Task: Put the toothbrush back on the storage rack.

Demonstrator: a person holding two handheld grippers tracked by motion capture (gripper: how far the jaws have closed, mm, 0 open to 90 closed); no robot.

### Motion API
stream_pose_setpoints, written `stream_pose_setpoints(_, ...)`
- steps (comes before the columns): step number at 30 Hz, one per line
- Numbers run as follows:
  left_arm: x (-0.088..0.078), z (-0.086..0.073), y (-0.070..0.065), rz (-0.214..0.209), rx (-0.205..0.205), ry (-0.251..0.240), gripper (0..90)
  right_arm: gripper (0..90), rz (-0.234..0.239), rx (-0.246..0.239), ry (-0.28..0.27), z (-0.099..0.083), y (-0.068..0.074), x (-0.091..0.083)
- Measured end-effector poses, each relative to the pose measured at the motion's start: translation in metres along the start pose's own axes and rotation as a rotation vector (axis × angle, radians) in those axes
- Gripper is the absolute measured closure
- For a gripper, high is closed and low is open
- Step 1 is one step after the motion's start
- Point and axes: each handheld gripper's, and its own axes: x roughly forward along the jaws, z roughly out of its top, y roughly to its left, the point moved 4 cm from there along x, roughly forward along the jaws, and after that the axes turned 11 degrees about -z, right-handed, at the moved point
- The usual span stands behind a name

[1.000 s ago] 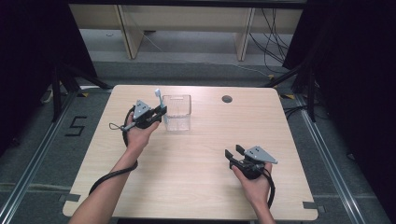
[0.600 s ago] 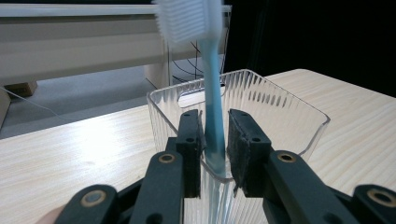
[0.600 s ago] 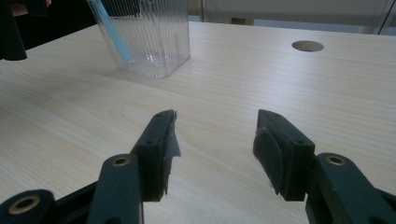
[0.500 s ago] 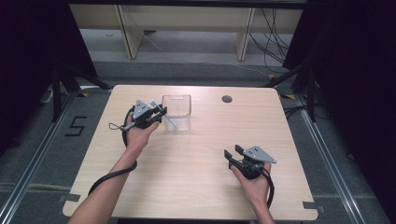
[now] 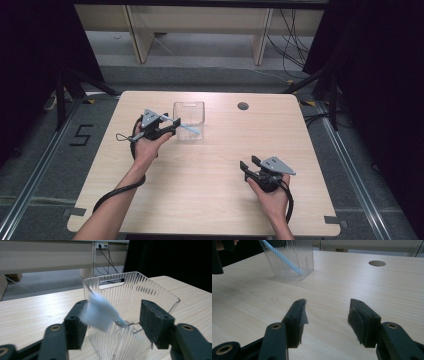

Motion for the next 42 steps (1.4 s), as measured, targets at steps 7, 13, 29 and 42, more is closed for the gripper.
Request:
stream_pose_setpoints(7, -0.005, -0.001, 0.002, 0.007, 0.003, 0.025, 27.3, 47.9, 0.001, -0.006, -0.001, 0.0, 0.0, 0.001)
stream_pose_setpoints(13, -0.012, -0.004, 0.002, -0.006, 0.01, 0.04, 23.9, 47.8, -0.002, 0.003, 0.001, 0.001, -0.002, -0.001)
stream_pose_setpoints(29, -0.044, -0.01, 0.002, 0.001, 0.037, 0.078, 21.8, 47.6, -0.005, 0.034, 0.026, -0.001, 0.001, -0.002)
stream_pose_setpoints(42, -0.072, -0.015, -0.004, -0.02, 0.068, 0.094, 22.0, 47.5, 0.0, 0.006, 0.012, -0.001, 0.0, 0.001)
